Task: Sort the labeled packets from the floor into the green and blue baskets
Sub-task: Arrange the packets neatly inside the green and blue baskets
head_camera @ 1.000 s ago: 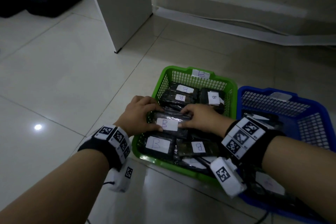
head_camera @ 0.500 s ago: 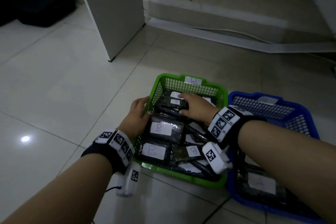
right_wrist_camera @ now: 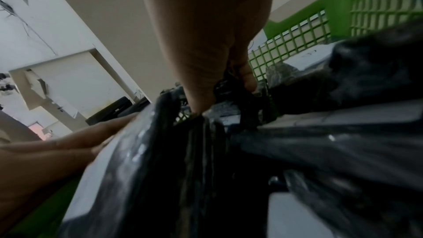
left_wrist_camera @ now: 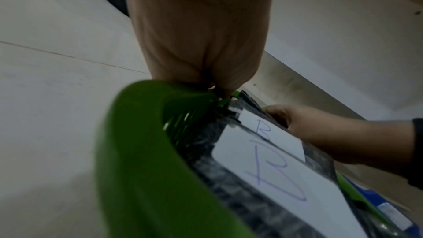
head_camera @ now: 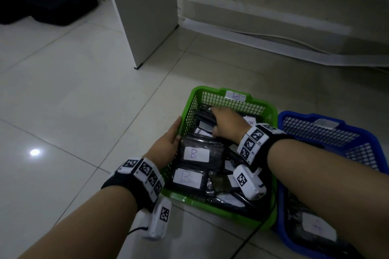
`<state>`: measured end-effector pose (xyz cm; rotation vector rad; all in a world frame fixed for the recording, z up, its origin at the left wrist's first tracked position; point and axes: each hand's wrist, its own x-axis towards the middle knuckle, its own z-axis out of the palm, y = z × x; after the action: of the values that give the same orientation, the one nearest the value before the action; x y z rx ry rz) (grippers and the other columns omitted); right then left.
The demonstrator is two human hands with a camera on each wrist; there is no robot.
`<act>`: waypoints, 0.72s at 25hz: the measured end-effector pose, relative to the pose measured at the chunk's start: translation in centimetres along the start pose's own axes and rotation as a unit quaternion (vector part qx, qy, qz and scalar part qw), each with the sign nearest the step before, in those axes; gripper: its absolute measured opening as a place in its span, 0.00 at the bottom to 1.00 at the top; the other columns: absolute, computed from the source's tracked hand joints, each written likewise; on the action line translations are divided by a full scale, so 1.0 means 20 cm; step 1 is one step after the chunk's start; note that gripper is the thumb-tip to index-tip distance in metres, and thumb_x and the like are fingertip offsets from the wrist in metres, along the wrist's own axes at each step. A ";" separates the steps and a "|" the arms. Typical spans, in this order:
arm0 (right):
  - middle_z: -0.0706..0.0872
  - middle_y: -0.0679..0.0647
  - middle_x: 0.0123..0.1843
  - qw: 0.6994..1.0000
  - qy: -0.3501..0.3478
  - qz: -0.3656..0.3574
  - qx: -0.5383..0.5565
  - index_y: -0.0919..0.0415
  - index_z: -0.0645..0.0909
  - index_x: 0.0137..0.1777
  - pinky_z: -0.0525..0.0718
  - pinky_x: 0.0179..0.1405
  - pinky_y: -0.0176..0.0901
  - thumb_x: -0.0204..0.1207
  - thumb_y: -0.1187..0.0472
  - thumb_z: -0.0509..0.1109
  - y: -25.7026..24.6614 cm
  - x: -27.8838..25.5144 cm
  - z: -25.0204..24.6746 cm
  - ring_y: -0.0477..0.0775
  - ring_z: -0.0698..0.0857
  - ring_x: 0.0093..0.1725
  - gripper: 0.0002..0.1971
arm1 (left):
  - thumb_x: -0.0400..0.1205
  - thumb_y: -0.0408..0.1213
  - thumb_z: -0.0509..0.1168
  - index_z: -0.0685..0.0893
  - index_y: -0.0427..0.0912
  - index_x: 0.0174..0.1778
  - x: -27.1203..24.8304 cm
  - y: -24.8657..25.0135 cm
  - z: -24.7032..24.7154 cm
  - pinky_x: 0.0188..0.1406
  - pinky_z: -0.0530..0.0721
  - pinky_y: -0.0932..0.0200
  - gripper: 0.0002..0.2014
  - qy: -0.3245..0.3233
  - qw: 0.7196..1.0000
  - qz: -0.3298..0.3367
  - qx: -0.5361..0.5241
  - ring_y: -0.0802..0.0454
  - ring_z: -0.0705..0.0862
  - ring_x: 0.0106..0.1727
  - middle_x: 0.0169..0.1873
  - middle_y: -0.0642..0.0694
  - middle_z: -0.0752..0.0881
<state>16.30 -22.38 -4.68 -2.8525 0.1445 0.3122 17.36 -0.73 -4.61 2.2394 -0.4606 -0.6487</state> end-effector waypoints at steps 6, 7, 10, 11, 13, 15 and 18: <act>0.84 0.60 0.57 0.998 -0.030 0.008 0.049 0.63 0.74 0.65 0.80 0.47 0.43 0.71 0.59 0.71 0.03 0.00 -0.06 0.60 0.83 0.54 0.23 | 0.88 0.36 0.49 0.49 0.58 0.83 0.00 0.00 0.00 0.46 0.73 0.63 0.27 -0.001 1.000 0.005 0.000 0.48 0.81 0.47 0.69 0.38 0.79; 0.82 0.61 0.58 0.999 -0.044 0.004 0.030 0.63 0.73 0.66 0.79 0.48 0.44 0.72 0.57 0.71 0.02 0.00 -0.03 0.60 0.82 0.56 0.23 | 0.88 0.36 0.49 0.49 0.58 0.83 0.00 0.00 0.00 0.47 0.73 0.63 0.27 -0.002 1.000 0.004 0.000 0.47 0.81 0.47 0.69 0.38 0.79; 0.76 0.63 0.63 0.996 -0.076 -0.022 -0.028 0.66 0.70 0.69 0.77 0.53 0.46 0.75 0.56 0.68 -0.01 0.01 0.03 0.62 0.77 0.61 0.25 | 0.88 0.36 0.49 0.49 0.59 0.82 0.00 0.00 0.00 0.50 0.73 0.64 0.28 -0.003 1.000 -0.001 -0.005 0.46 0.82 0.51 0.70 0.39 0.78; 0.76 0.63 0.62 0.998 -0.059 -0.025 -0.025 0.66 0.71 0.67 0.76 0.52 0.46 0.74 0.58 0.68 -0.01 0.01 0.00 0.62 0.77 0.60 0.23 | 0.88 0.36 0.49 0.49 0.59 0.82 0.00 0.00 0.00 0.51 0.73 0.64 0.28 -0.004 1.000 -0.002 -0.006 0.46 0.82 0.53 0.71 0.39 0.77; 0.75 0.62 0.61 0.998 0.004 -0.034 -0.048 0.65 0.71 0.66 0.78 0.52 0.48 0.74 0.60 0.68 0.02 0.04 -0.06 0.61 0.76 0.59 0.22 | 0.88 0.36 0.49 0.49 0.60 0.82 0.01 -0.01 0.00 0.51 0.72 0.64 0.28 -0.006 1.000 -0.002 -0.007 0.48 0.80 0.54 0.73 0.41 0.75; 0.73 0.63 0.65 0.992 0.046 -0.031 -0.111 0.66 0.68 0.69 0.79 0.55 0.52 0.76 0.61 0.65 0.05 0.08 -0.09 0.62 0.73 0.64 0.23 | 0.88 0.36 0.49 0.49 0.60 0.82 0.01 -0.02 0.00 0.51 0.72 0.64 0.28 -0.005 1.000 -0.002 -0.005 0.49 0.80 0.53 0.73 0.41 0.75; 0.65 0.64 0.74 0.989 0.013 0.000 -0.145 0.67 0.58 0.77 0.79 0.63 0.53 0.80 0.61 0.60 0.08 0.11 -0.05 0.62 0.66 0.71 0.28 | 0.88 0.36 0.49 0.49 0.60 0.82 0.02 -0.02 0.01 0.53 0.73 0.64 0.28 -0.006 1.000 0.003 -0.004 0.45 0.82 0.58 0.74 0.42 0.74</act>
<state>18.37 -24.42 -4.72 -3.1457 0.1111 0.3200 17.65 -0.67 -5.14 2.2263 -0.4696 -0.6598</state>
